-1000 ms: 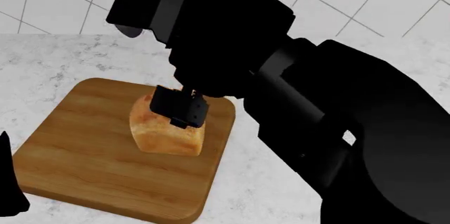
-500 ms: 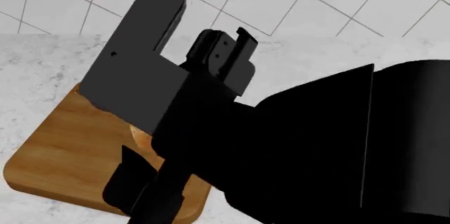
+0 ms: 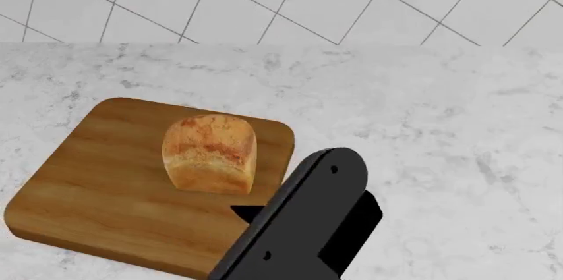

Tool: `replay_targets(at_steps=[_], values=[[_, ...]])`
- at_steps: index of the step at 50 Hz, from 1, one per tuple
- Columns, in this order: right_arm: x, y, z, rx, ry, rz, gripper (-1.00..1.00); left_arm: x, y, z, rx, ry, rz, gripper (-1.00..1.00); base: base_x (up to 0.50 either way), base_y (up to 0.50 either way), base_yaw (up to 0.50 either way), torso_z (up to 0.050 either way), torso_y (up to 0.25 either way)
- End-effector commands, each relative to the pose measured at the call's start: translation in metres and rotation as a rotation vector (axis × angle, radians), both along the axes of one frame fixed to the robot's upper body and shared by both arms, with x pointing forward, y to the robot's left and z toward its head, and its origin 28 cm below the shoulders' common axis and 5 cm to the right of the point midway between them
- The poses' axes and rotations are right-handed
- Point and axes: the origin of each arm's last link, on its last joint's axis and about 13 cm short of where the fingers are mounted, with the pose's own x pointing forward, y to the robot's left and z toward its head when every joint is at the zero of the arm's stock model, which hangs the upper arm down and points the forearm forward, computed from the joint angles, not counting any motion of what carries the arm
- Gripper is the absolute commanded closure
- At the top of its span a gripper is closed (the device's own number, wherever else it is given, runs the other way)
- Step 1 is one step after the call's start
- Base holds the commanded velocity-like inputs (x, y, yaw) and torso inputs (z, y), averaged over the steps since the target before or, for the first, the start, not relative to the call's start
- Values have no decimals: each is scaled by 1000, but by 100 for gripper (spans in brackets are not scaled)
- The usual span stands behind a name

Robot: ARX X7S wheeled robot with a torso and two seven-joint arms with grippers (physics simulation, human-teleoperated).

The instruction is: Place the bread and cheese on the cutting board.

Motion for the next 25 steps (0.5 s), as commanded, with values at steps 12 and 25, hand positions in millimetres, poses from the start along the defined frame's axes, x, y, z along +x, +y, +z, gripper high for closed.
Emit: replay_targets(at_steps=[12,25], values=[[-22,26,-25,101,84,43,-100,2,2,-6,1,7,6,-100,0,0,0,0,0],[-28,49,-35,118,138,-21,-100,0,3,-4,-1,5,8,-100,0,0,0,0,0]])
